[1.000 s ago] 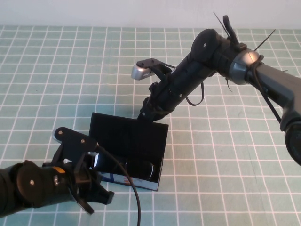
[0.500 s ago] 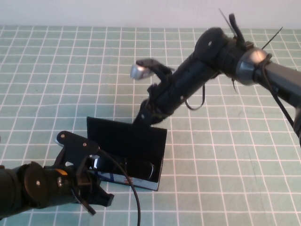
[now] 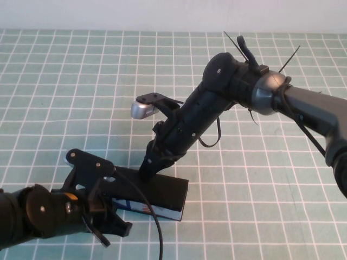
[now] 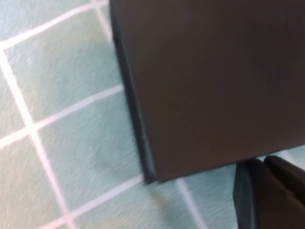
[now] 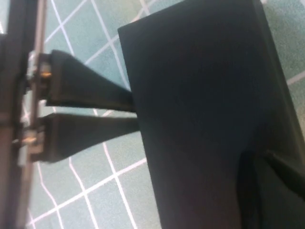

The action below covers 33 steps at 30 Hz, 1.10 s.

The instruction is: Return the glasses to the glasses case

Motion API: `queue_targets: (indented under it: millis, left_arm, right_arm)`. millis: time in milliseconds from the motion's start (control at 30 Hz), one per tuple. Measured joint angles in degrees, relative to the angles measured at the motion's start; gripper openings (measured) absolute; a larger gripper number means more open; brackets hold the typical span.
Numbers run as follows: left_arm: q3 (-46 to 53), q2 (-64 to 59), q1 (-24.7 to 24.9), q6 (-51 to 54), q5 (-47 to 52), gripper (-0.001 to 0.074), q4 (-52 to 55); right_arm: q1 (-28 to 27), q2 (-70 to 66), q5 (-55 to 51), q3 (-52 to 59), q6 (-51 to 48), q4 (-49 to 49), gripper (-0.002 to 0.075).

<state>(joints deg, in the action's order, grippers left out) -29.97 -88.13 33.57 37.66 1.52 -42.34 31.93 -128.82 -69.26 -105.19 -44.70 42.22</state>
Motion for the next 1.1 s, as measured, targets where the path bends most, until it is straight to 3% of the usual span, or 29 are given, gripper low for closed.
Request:
queue_targets:
  millis: [167, 367, 500, 633, 733, 900, 1100]
  left_arm:
    - [-3.23, 5.23, 0.0, 4.13, 9.01, -0.0001, 5.21]
    - [-11.4, 13.13, 0.0, 9.43, 31.29, -0.0001, 16.28]
    - [-15.99, 18.09, 0.0, 1.72, 46.04, -0.0001, 30.32]
    - [-16.63, 23.83, 0.02, -15.1, 54.18, -0.0001, 48.43]
    - [-16.03, 29.6, -1.4, -25.22, 54.03, -0.0001, 57.64]
    - [-14.55, 41.35, -4.58, -35.79, 48.52, -0.0001, 62.02]
    - [-14.48, 52.24, -5.1, -40.18, 44.21, -0.0001, 60.71]
  right_arm:
    - [0.0, -0.71, 0.0, 0.0, 0.0, -0.19, -0.0011]
    - [0.0, -0.71, 0.0, 0.0, 0.1, -0.54, -0.0012]
    - [-0.78, 1.6, -0.11, 0.12, 1.16, -5.16, -0.0012]
    - [-4.27, 8.44, -0.11, 0.44, 5.25, -12.6, -0.0012]
    - [-8.35, 15.7, -0.22, 0.44, 10.38, -16.16, -0.0012]
    - [-15.88, 28.61, -0.92, 0.44, 16.77, -18.17, -0.0012]
    - [-17.56, 44.74, -0.92, 2.93, 19.25, -20.93, -0.0012]
